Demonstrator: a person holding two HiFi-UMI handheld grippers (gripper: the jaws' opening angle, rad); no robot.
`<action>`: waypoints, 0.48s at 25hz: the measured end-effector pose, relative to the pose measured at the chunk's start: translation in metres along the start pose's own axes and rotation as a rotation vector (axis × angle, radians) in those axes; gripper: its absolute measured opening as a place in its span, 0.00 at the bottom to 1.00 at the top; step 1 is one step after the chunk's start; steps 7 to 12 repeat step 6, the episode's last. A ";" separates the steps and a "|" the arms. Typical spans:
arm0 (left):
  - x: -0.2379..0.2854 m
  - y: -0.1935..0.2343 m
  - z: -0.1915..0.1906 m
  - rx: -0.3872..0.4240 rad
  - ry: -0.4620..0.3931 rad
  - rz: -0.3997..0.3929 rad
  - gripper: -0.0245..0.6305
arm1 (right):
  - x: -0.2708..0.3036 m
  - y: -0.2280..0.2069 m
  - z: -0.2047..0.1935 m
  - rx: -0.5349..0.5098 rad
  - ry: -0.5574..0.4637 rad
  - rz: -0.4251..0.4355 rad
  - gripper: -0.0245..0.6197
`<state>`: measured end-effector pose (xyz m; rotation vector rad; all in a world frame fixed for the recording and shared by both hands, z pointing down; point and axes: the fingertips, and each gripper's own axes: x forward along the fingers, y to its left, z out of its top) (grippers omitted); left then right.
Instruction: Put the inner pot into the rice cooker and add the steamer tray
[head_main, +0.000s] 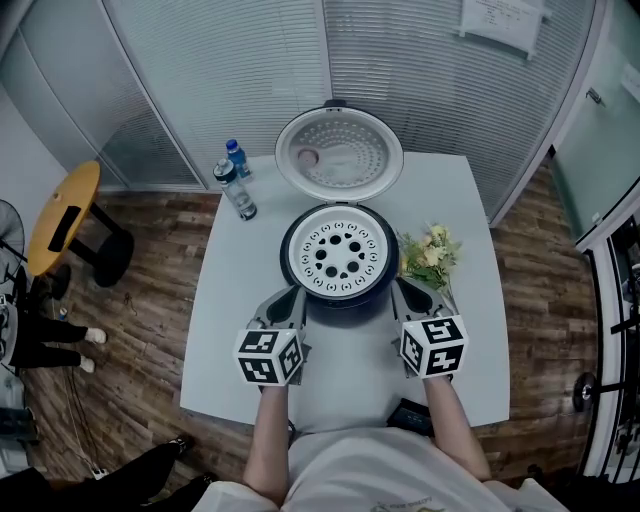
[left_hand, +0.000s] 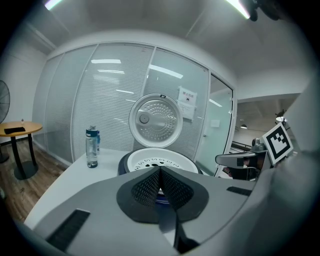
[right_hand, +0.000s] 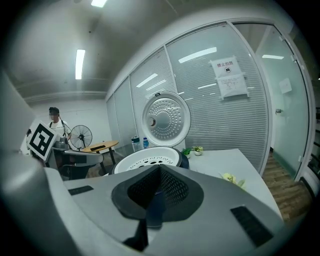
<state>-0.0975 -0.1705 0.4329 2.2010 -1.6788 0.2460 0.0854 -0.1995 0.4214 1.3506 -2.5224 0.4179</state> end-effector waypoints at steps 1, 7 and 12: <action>0.001 0.000 0.000 -0.002 0.000 0.000 0.05 | 0.001 0.000 0.000 0.000 0.001 0.000 0.06; 0.003 0.002 -0.001 -0.003 -0.004 -0.002 0.05 | 0.004 -0.001 -0.003 0.000 0.002 -0.001 0.06; 0.003 0.002 -0.001 -0.003 -0.004 -0.002 0.05 | 0.004 -0.001 -0.003 0.000 0.002 -0.001 0.06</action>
